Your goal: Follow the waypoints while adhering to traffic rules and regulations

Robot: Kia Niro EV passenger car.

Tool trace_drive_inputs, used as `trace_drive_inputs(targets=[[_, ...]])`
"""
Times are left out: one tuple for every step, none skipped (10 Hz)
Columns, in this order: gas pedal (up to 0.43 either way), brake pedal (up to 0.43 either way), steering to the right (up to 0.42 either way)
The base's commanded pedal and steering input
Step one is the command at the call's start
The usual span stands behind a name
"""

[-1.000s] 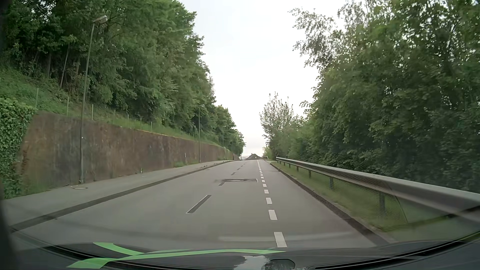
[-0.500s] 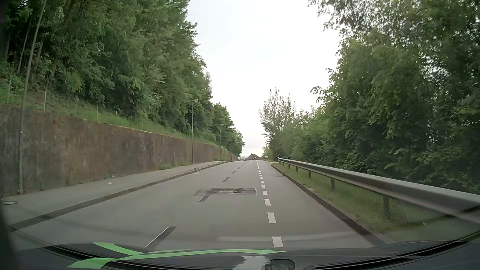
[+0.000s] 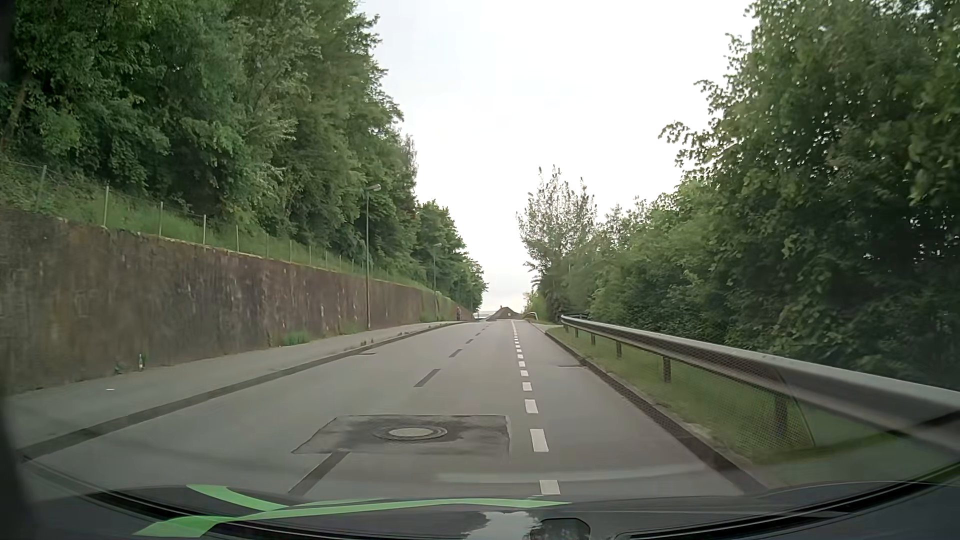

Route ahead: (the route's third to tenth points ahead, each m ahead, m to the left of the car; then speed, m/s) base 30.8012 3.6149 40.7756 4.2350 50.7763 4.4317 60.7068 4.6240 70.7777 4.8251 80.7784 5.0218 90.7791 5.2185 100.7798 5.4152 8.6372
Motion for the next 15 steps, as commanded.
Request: trace_drive_inputs(targets=[[0.110, 0.000, 0.000], [0.110, 0.000, 0.000], [0.110, 0.000, 0.000], [0.118, 0.000, 0.000], [0.118, 0.000, 0.000], [0.118, 0.000, 0.000], [0.118, 0.000, 0.000], [0.130, 0.000, -0.001], [0.130, 0.000, -0.003], [0.130, 0.000, -0.003], [0.130, 0.000, -0.003], [0.130, 0.000, -0.006], [0.138, 0.000, -0.010], [0.138, 0.000, -0.011], [0.130, 0.000, -0.011]])
